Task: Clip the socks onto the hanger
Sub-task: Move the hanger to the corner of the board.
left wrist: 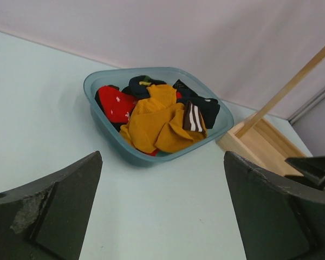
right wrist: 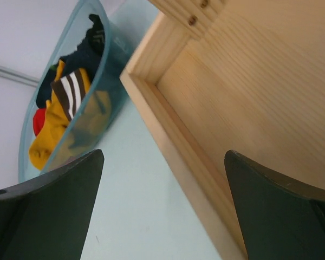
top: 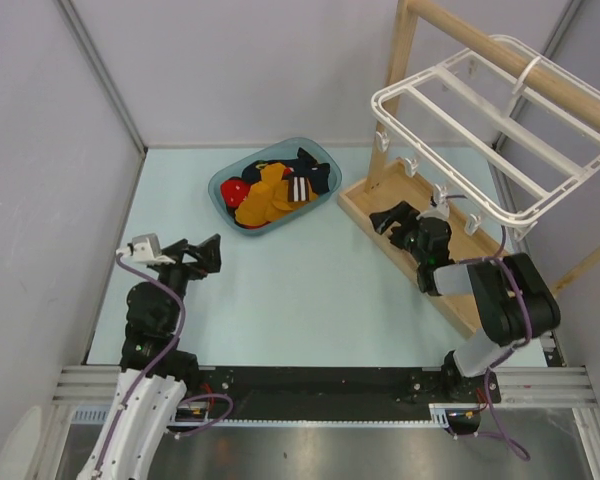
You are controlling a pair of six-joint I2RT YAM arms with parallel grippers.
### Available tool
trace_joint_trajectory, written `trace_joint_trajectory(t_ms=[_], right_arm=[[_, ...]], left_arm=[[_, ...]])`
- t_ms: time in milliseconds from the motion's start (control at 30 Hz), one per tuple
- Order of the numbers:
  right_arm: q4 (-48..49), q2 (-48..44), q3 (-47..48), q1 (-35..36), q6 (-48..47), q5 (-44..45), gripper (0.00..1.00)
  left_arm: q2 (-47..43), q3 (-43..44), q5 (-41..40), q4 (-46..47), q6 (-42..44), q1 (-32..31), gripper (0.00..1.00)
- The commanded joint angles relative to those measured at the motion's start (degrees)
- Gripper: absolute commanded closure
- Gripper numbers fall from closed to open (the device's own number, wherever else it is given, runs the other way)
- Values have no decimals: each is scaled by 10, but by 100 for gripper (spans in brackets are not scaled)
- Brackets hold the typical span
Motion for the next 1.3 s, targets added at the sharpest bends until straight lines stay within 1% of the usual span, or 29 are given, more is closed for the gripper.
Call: trace_joint_trajectory(t_ms=[0, 67, 100, 133, 200, 233, 333, 467, 600, 767, 867, 900, 1100, 1267], right_arm=[[178, 126, 98, -12, 22, -38, 0], [201, 177, 128, -19, 41, -77, 0], [228, 221, 144, -24, 60, -86, 1], [242, 244, 166, -26, 67, -91, 0], [257, 271, 185, -24, 74, -76, 0], [252, 287, 200, -21, 67, -54, 0], [239, 310, 227, -19, 53, -25, 0], [235, 340, 257, -26, 59, -4, 0], [230, 373, 297, -30, 45, -11, 0], [250, 420, 347, -35, 18, -47, 0], [261, 441, 366, -40, 18, -67, 0], [262, 446, 382, -41, 16, -86, 0], [207, 464, 459, -31, -23, -122, 1], [166, 493, 527, -21, -22, -145, 0]], left_arm=[[64, 20, 16, 57, 3, -8, 0], [89, 32, 18, 64, 18, -9, 0], [116, 45, 21, 68, 24, -9, 0], [128, 52, 23, 69, 30, -9, 0], [164, 71, 28, 71, 43, -9, 0], [175, 74, 30, 72, 46, -9, 0], [193, 78, 33, 81, 52, -9, 0], [195, 78, 33, 82, 55, -9, 0], [194, 80, 33, 82, 57, -9, 0], [195, 77, 33, 82, 55, -11, 0], [194, 77, 32, 81, 55, -14, 0], [194, 78, 31, 81, 55, -16, 0], [191, 77, 29, 81, 57, -22, 0], [188, 76, 25, 79, 60, -24, 0]])
